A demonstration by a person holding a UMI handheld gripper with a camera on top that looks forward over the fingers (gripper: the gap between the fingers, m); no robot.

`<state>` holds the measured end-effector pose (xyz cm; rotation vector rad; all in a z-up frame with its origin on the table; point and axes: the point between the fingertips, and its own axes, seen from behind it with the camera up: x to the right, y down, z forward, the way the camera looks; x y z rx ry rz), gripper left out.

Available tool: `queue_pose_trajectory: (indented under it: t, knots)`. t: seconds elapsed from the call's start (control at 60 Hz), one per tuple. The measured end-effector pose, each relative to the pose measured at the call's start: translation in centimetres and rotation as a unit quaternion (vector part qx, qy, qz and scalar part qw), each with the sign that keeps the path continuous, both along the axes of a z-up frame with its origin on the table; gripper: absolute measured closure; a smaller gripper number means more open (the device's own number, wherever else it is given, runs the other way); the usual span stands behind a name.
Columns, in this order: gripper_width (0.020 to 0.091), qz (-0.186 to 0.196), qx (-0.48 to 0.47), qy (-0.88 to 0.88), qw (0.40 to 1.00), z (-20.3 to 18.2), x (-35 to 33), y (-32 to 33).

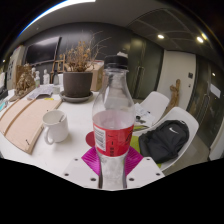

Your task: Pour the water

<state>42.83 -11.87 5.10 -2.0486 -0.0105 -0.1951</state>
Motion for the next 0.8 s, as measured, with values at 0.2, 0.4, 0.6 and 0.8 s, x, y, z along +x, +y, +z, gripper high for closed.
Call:
queue_pose_trajectory:
  t: [0.2,0.4,0.6,0.8]
  knots:
    - [0.0843,0.011,0.02,-0.154,0.988,6.3,2.0,3.1]
    - [0.0843,0.063,0.029,-0.412,0.909,12.3,2.3,8.1]
    - [0.0845,0.113,0.039,-0.642,0.757,15.9,0.6,12.5]
    - [0.0845,0.156,0.043,-0.768,0.619,15.9,-1.9,14.8]
